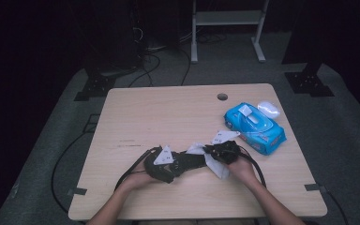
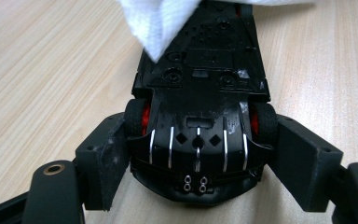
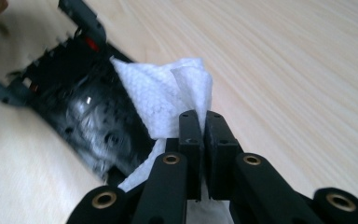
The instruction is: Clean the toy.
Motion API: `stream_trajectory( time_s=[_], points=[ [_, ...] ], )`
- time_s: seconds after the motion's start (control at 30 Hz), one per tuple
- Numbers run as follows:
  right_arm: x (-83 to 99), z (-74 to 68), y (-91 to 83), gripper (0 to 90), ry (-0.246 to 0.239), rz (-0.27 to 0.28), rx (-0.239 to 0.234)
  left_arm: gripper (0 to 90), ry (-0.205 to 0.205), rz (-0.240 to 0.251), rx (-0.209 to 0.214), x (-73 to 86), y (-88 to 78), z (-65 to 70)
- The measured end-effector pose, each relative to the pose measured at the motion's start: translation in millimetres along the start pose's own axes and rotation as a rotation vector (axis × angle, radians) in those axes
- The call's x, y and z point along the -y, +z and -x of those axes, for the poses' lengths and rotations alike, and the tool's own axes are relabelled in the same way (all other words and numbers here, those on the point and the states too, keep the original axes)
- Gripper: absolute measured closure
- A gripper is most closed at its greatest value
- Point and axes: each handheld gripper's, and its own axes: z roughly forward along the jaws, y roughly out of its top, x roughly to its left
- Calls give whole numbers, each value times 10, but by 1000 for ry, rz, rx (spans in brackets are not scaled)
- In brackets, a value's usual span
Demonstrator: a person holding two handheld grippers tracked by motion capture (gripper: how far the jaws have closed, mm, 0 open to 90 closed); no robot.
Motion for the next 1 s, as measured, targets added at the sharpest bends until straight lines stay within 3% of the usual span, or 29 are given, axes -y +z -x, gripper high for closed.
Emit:
stream_trajectory(
  time_s=[0.23,0.27,0.33,0.5,0.6,0.7,0.93,1.0],
  points=[
    [86,-77,-76,859,3,0,-22,244,6,-3,-5,-6,8,-1],
    [61,-143,-52,859,0,5,-58,244,16,-15,-6,-8,5,-1],
    [34,-183,-44,858,-16,7,-65,241,20,-24,-17,-4,7,-2],
    [27,-199,-58,858,-22,-7,-114,241,8,-18,-12,0,10,-5],
    [55,-199,-96,858,-35,-24,-114,241,18,-20,-14,-3,4,-9],
    [95,-162,-123,857,-12,-21,-122,241,23,-24,-16,-4,3,-6],
    [123,-166,-90,857,-18,-18,-137,213,-56,21,43,8,-28,-62],
    [122,-166,-91,857,-26,-18,-142,214,-78,54,61,-10,-48,-74]
  ],
)
